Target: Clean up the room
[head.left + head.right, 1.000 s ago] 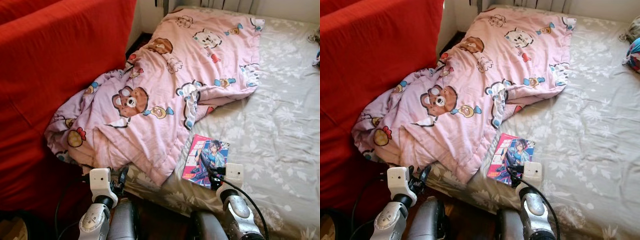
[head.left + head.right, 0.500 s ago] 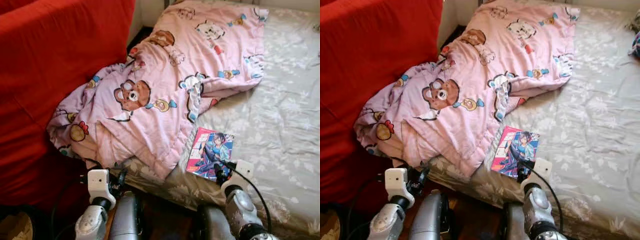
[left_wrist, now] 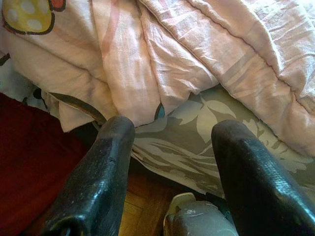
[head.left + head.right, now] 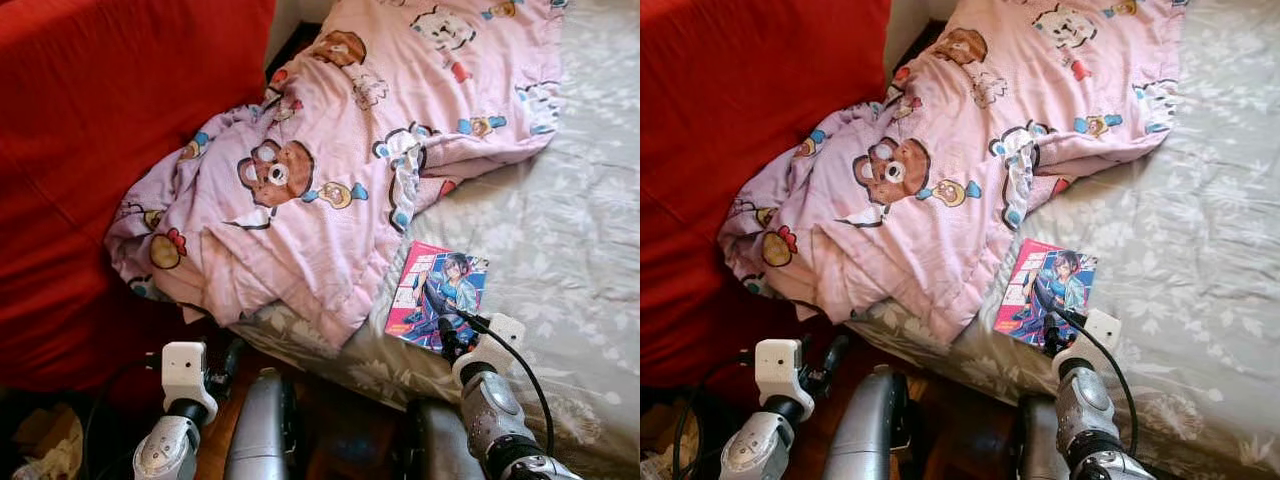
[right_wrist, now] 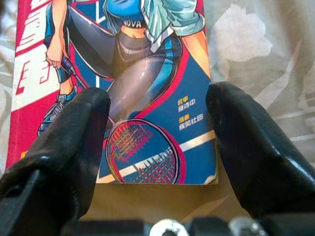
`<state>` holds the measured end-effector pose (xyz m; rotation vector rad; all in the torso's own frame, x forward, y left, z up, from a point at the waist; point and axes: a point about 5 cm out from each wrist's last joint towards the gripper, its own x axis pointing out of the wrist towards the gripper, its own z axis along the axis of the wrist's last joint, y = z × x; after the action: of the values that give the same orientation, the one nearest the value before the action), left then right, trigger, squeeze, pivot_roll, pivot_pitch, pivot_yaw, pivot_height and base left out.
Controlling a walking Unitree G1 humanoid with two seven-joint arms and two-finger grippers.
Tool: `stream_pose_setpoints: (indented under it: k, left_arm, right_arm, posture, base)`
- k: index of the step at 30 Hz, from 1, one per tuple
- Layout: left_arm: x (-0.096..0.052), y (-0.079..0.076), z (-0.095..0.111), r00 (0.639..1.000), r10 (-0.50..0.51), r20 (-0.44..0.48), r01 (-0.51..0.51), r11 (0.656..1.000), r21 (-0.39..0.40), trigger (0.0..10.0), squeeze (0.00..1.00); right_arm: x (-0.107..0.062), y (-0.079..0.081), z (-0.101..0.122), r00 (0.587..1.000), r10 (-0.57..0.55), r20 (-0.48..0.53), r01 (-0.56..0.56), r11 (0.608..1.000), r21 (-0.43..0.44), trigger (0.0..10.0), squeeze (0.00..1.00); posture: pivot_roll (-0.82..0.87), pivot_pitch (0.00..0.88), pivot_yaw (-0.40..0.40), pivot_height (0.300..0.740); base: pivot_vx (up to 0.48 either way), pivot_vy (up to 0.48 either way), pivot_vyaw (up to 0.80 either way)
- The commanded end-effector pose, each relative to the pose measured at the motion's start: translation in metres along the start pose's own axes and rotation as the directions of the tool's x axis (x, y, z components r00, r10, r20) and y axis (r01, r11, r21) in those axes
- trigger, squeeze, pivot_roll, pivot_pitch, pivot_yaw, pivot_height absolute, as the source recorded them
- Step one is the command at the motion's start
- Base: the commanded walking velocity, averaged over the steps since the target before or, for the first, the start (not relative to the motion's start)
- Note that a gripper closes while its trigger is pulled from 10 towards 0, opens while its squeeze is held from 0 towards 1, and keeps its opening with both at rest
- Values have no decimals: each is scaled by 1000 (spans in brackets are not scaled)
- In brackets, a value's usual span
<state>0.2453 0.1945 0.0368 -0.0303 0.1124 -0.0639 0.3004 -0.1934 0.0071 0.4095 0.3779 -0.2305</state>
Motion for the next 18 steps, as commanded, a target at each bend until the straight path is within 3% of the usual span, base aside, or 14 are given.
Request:
stream_pose_setpoints:
  k: [1, 10, 18]
  left_arm:
    - [-10, 7, -5, 999, 17, -40, -16, 1000, 12, 10000, 0]
    - [-15, 12, -5, 998, 25, -50, -24, 999, 31, 10000, 0]
    - [-13, 11, -2, 999, 12, -52, -10, 999, 50, 10000, 0]
  right_arm:
    - [-3, -6, -9, 999, -13, -30, 13, 1000, 24, 10000, 0]
    - [-4, -10, -5, 1000, -20, 3, 20, 996, 84, 10000, 0]
    - [-6, -8, -15, 999, 25, -35, -19, 990, 141, 10000, 0]
  posture:
    - [140, 344, 119, 614]
    - [152, 350, 126, 614]
    - [157, 350, 134, 614]
  base:
    - [0, 0, 0]
    - [0, 0, 0]
    - [0, 0, 0]
